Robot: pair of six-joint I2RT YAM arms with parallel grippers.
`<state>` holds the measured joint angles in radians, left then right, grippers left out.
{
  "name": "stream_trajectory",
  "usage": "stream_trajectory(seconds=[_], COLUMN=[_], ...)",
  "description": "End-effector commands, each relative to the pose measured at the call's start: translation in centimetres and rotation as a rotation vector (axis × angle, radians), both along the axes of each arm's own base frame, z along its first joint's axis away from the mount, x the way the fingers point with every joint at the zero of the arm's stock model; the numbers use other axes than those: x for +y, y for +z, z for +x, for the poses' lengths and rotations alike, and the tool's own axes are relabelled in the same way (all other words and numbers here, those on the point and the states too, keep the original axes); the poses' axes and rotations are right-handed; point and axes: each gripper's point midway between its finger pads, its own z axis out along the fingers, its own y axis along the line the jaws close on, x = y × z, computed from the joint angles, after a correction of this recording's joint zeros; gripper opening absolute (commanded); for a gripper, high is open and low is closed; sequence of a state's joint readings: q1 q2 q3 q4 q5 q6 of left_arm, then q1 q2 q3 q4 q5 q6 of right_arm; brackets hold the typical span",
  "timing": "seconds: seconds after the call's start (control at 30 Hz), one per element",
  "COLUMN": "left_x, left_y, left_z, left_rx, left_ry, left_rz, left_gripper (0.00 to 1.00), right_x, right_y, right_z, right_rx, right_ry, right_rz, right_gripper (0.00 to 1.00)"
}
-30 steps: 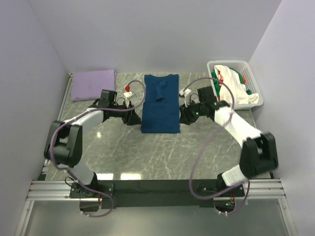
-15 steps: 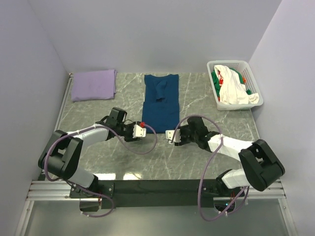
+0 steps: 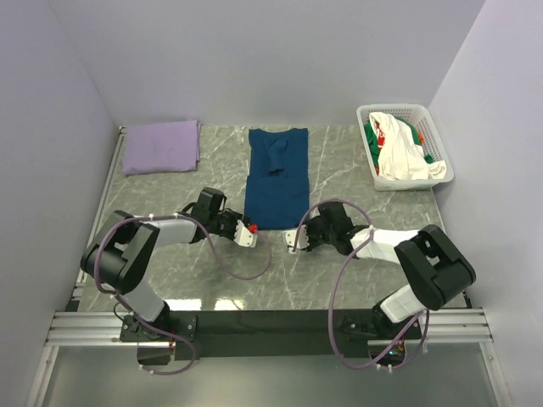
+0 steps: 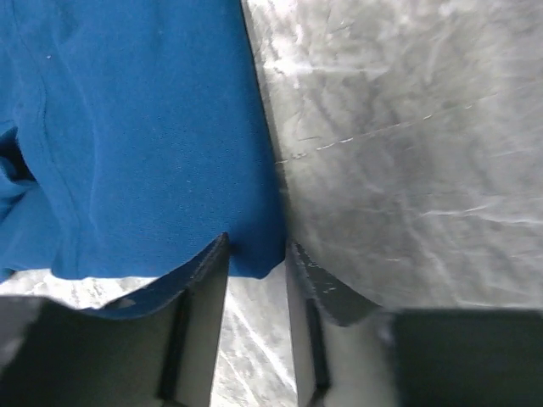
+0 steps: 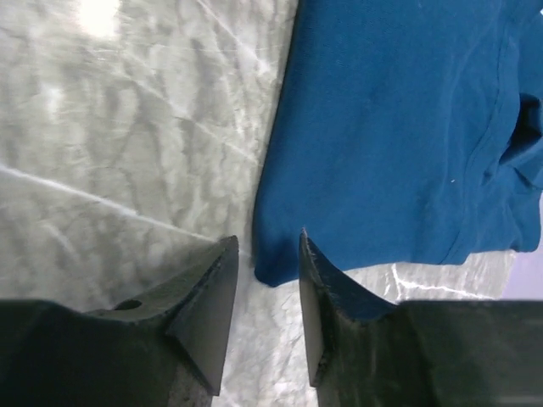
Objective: Fold and stack the t-shirts
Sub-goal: Fold the tshirt
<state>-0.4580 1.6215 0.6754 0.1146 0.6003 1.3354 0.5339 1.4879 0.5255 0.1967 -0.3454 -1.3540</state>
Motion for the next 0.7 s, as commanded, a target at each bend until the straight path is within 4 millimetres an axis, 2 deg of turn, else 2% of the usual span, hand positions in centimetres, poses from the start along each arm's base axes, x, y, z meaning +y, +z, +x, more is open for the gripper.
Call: stream_trajectory(seconds=[0.0, 0.07, 0.13, 0.23, 0.27, 0.33, 0.37, 0.4, 0.43, 0.47, 0.6, 0.63, 0.67], left_x=[-0.1, 0.0, -0.1, -0.2, -0.3, -0.4, -0.6, -0.7, -0.9, -0.9, -1.2, -1.1, -1.0], left_y=[-0.2, -0.6, -0.6, -0.5, -0.3, 0.0, 0.8, 1.0, 1.4, 2.3, 4.4, 4.6, 5.5], left_z=[1.1, 1.3, 1.5, 1.7, 1.6, 1.1, 0.9, 0.2, -0.2, -0.8, -3.5, -4.7, -5.3], left_rx=[-0.067, -0.082, -0.089, -0.073, -0.068, -0.028, -0.023, 0.029, 0.049, 0.073, 0.189, 0.232, 0.227], left_ry=[-0.034, -0.037, -0.039, -0.029, -0.03, -0.026, -0.028, -0.025, -0.021, -0.022, -0.021, -0.032, -0.036], left_rz=[0.038, 0.051, 0.056, 0.051, 0.046, 0.032, 0.017, 0.0, -0.017, -0.036, -0.097, -0.101, -0.113], left_gripper=[0.38, 0.31, 0.22, 0.12, 0.11, 0.04, 0.03, 0.01, 0.01, 0.01, 0.01, 0.01, 0.01], right_x=[-0.1, -0.2, -0.4, -0.5, -0.5, -0.5, -0.4, -0.6, -0.4, -0.5, -0.4, -0.3, -0.4], right_y=[-0.3, -0.5, -0.9, -0.7, -0.5, 0.1, 0.6, 0.6, 1.8, 2.1, 4.0, 5.0, 5.3], right_z=[1.0, 1.3, 1.4, 1.4, 1.4, 1.2, 1.1, 0.6, 0.6, 0.4, -2.0, -2.6, -3.2], right_rx=[-0.013, -0.011, -0.004, 0.003, 0.006, 0.014, 0.016, 0.044, 0.039, 0.049, 0.13, 0.13, 0.138], right_ry=[0.009, 0.005, 0.003, -0.002, -0.007, -0.024, -0.027, -0.03, -0.038, -0.045, -0.051, -0.053, -0.051], right_rz=[-0.034, -0.043, -0.057, -0.058, -0.054, -0.037, -0.026, -0.028, -0.003, 0.004, 0.049, 0.074, 0.079], right_gripper=[0.39, 0.37, 0.28, 0.11, 0.0, 0.0, 0.0, 0.0, 0.0, 0.0, 0.0, 0.0, 0.0])
